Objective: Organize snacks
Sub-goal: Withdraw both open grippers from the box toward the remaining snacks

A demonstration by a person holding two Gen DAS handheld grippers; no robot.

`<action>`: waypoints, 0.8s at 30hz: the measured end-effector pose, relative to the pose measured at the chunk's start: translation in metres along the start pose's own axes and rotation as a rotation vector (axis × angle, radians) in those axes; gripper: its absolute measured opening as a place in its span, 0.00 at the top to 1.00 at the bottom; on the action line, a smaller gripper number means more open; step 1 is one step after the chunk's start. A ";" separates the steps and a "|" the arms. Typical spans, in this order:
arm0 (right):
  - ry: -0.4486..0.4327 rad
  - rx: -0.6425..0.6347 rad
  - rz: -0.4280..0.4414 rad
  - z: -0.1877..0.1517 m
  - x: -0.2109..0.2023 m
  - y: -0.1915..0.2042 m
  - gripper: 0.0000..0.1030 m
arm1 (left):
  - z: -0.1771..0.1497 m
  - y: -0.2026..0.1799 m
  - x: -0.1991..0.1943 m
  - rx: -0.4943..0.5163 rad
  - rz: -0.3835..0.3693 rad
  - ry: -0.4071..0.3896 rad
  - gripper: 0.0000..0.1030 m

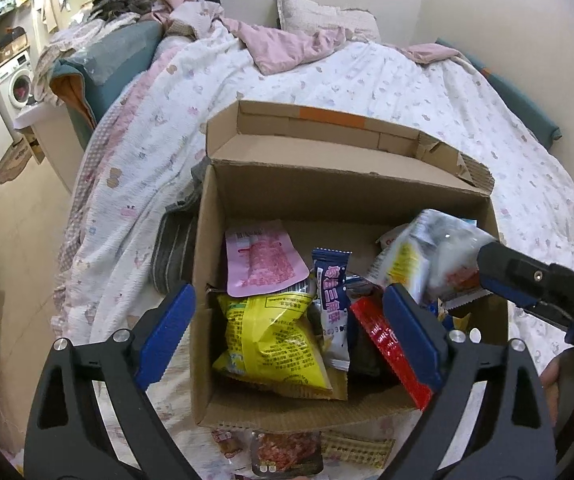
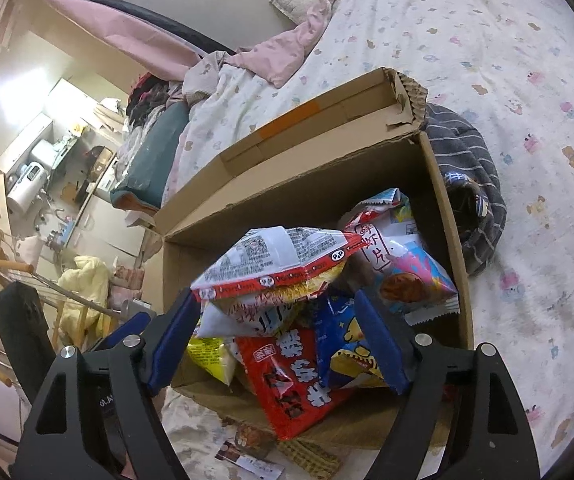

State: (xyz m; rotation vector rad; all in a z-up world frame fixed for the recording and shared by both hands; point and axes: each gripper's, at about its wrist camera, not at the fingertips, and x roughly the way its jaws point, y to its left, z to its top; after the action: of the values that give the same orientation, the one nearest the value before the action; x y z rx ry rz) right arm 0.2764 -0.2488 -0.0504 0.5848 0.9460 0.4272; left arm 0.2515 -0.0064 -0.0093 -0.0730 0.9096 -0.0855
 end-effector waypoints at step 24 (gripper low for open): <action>0.005 -0.034 -0.057 -0.056 -0.042 0.011 0.21 | -0.063 0.021 -0.054 -0.044 0.027 0.027 0.10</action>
State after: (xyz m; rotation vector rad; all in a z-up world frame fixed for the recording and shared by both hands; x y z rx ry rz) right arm 0.2056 -0.2492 -0.0427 0.5247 0.9559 0.3927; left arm 0.1698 0.0180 -0.0075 -0.1009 0.9390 -0.0419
